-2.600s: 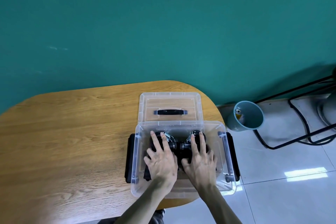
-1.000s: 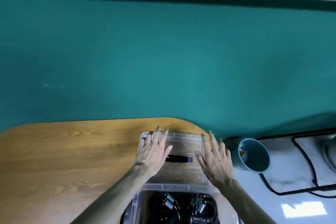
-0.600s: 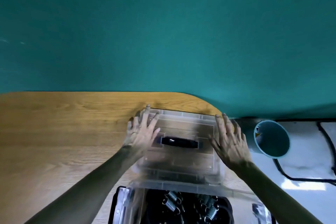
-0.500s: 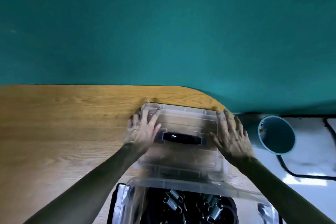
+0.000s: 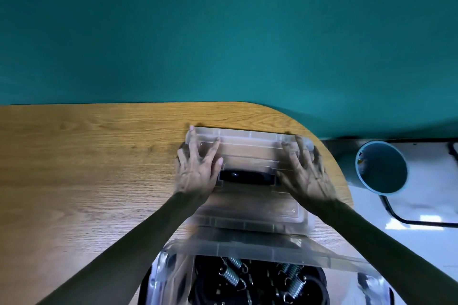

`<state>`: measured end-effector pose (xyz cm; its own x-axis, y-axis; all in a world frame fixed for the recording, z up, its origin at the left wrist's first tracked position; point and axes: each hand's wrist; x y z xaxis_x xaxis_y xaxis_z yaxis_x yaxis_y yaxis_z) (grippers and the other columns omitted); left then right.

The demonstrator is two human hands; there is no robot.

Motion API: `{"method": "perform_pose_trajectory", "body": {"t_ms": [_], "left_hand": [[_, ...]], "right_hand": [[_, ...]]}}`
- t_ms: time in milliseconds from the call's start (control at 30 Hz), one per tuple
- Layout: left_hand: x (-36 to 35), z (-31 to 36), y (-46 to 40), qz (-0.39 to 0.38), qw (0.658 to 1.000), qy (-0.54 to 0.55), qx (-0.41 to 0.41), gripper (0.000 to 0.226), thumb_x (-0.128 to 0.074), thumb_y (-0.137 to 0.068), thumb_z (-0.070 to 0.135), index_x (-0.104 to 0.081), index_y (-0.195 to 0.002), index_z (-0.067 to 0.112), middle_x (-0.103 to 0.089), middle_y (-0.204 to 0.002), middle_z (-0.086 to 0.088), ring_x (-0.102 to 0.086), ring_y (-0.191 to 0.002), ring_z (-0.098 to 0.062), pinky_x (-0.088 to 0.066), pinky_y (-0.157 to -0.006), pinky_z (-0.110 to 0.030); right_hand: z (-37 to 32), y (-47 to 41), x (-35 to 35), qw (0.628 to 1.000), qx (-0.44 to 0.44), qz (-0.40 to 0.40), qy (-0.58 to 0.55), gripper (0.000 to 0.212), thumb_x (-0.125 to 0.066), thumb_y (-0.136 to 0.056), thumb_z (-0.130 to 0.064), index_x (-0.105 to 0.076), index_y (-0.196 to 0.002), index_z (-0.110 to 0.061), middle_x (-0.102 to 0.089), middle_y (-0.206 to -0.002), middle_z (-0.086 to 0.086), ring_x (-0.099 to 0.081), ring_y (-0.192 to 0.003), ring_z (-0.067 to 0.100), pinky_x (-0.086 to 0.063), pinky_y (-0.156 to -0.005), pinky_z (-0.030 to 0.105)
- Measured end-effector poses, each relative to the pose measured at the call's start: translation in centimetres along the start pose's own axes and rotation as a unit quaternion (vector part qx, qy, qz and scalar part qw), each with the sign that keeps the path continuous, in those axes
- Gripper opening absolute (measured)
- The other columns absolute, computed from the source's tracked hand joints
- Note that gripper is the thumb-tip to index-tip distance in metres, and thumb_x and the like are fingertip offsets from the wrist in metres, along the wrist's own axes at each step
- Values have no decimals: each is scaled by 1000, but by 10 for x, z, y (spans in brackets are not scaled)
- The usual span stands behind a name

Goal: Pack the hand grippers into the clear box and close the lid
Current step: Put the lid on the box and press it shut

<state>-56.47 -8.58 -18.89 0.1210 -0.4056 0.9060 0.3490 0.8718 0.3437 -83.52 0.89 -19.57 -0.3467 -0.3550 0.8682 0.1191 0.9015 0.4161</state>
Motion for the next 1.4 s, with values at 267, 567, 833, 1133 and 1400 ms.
{"method": "perform_pose_trajectory", "body": {"t_ms": [267, 567, 833, 1133, 1400], "left_hand": [[-1, 7, -5, 44, 998, 49, 6, 63, -32, -94, 70, -12, -152, 54, 25, -163, -11, -30, -109, -33, -41, -92, -49], [3, 18, -11, 52, 998, 38, -12, 73, -33, -92, 74, -9, -155, 47, 34, -160, -8, -20, -134, -47, -34, -102, -55], [29, 29, -18, 101, 995, -3, 18, 73, -28, -91, 76, -6, -155, 48, 26, -164, -3, -38, -109, -38, -45, -85, -45], [78, 44, -22, 177, 984, -1, 17, 73, -33, -89, 79, -16, -153, 49, 16, -166, -2, -36, -119, -44, -45, -86, -49], [119, 53, 4, 206, 978, 7, 19, 73, -36, -89, 79, -18, -153, 49, 16, -166, -1, -26, -130, -49, -39, -94, -53]], "right_hand": [[0, 2, 1, 994, 36, 99, -6, 68, -38, -99, -56, -25, -158, -24, 3, -169, 7, -3, -155, 27, -6, -122, 59], [-1, -1, 8, 982, 58, 178, -1, 68, -49, -97, -53, -33, -156, -25, -5, -169, 11, -27, -150, 30, -9, -118, 64], [-14, -11, 22, 974, 25, 222, 23, 63, -45, -98, -52, -34, -156, -27, -5, -169, 11, -19, -152, 33, -11, -118, 63], [-34, -13, 71, 954, -11, 299, 18, 59, -48, -95, -54, -45, -149, -31, -16, -168, 5, -29, -135, 57, -28, -106, 62], [-56, 11, 107, 941, -10, 340, 1, 58, -51, -93, -56, -49, -146, -33, -22, -166, 2, -26, -133, 56, -35, -96, 63]]}}
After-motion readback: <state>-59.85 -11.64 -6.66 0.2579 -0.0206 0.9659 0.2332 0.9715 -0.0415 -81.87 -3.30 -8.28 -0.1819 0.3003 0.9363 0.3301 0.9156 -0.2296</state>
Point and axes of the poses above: each hand's wrist, its own y-axis away from the middle knuckle, its own x-axis out of the back of the hand, z = x × y
